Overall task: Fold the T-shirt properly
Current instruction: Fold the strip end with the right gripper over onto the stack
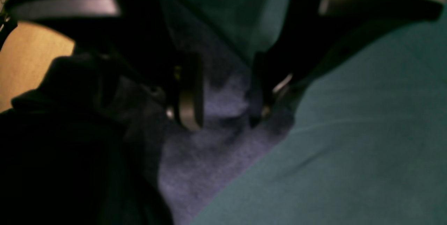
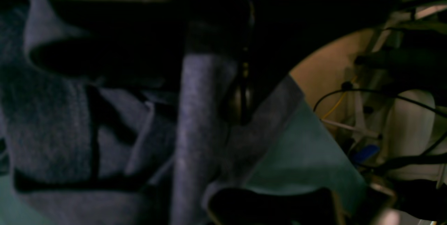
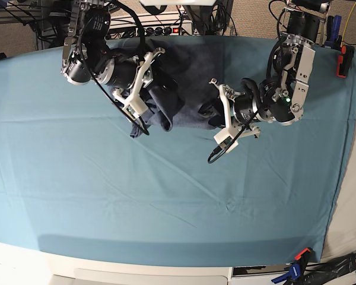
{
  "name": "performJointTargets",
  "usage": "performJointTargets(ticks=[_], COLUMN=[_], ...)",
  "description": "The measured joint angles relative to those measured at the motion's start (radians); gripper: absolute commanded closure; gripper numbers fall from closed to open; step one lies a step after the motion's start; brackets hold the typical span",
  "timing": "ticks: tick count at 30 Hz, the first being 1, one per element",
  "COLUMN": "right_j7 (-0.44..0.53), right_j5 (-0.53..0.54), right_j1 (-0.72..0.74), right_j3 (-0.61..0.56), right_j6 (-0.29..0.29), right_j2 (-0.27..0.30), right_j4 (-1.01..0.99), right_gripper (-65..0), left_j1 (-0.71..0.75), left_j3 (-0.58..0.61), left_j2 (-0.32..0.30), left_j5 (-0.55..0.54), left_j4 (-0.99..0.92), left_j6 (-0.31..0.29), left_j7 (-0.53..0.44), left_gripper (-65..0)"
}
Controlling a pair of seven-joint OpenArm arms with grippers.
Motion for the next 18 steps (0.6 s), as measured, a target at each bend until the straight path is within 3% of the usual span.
performJointTargets(ticks=[13,18], right_j7=[0.027,0.034], right_j5=[-0.028,-0.056], right_j1=[-0.006,-0.006], right_j3=[-0.005,-0.058], right_j6=[0.000,0.000], right_j2=[-0.005,-0.025], right_j4=[0.111,0.111], right_gripper=[0.0,0.0], left_j1=[0.000,0.000], left_j3=[0.000,0.000], left_j2=[0.000,0.000], left_j5=[0.014,0.015], left_j4=[0.000,0.000], left_j6=[0.000,0.000], left_j7=[-0.004,-0.004], left_gripper=[-24.1,-24.0])
